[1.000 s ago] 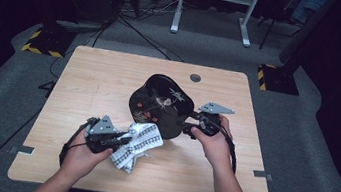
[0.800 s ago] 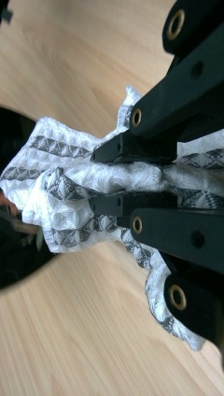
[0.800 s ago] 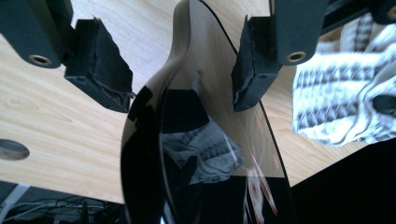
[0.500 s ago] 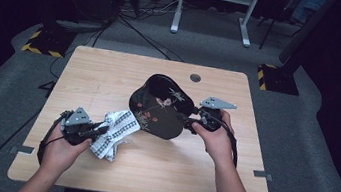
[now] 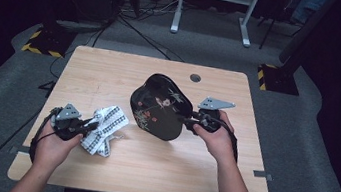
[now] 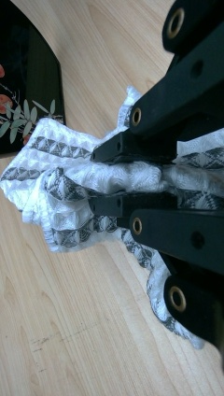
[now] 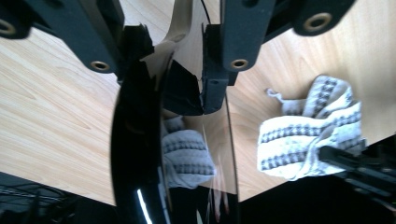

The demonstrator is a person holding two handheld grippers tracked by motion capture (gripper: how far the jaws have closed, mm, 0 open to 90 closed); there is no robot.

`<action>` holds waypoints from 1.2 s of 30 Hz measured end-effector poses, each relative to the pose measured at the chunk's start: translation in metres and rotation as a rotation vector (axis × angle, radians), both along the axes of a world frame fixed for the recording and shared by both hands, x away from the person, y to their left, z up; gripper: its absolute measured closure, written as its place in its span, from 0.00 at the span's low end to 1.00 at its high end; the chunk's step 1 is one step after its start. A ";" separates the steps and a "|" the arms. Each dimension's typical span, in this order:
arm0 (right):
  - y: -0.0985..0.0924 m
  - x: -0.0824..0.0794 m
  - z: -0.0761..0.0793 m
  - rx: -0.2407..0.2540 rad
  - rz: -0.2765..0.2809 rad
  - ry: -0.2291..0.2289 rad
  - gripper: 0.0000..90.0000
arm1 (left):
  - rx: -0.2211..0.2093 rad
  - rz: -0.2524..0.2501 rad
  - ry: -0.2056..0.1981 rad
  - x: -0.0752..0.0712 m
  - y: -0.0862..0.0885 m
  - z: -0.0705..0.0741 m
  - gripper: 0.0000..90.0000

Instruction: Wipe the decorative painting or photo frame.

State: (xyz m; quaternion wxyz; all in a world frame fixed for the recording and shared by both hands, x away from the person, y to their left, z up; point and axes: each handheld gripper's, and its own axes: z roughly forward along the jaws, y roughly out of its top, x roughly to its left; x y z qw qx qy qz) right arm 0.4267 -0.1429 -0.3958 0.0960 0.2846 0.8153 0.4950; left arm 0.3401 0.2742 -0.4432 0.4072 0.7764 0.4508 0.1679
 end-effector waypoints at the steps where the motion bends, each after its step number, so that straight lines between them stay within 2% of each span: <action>1: -0.001 0.000 0.000 0.005 0.011 0.003 0.80 | 0.002 -0.004 -0.003 0.001 0.000 0.000 0.87; 5: -0.003 0.000 0.000 0.025 0.080 0.029 0.87 | -0.008 -0.002 0.004 0.001 -0.001 -0.001 0.87; 7: -0.003 0.000 -0.001 0.026 0.083 0.023 0.87 | -0.003 -0.007 0.005 0.002 -0.001 -0.001 0.87; 12: -0.004 -0.001 -0.002 0.057 0.095 0.045 0.87 | -0.006 -0.001 0.005 0.004 0.000 -0.001 0.87; 17: -0.005 -0.004 -0.002 0.054 0.111 0.052 0.87 | -0.005 0.012 0.003 0.007 0.002 -0.001 0.87; 23: -0.011 -0.008 -0.001 0.069 0.132 0.073 0.87 | -0.007 -0.002 0.004 0.010 -0.002 -0.001 0.87; 26: -0.012 -0.011 0.000 0.065 0.141 0.074 0.87 | 0.011 -0.022 0.011 0.011 -0.006 -0.001 0.87; 30: -0.014 -0.015 0.001 0.066 0.156 0.080 0.87 | 0.050 -0.011 0.011 0.016 -0.009 -0.002 0.87; 32: -0.015 -0.018 0.001 0.070 0.165 0.083 0.87 | 0.052 0.000 0.014 0.019 -0.010 -0.003 0.87; 36: -0.016 -0.023 0.002 0.076 0.173 0.087 0.87 | 0.052 -0.016 0.011 0.024 -0.014 -0.004 0.87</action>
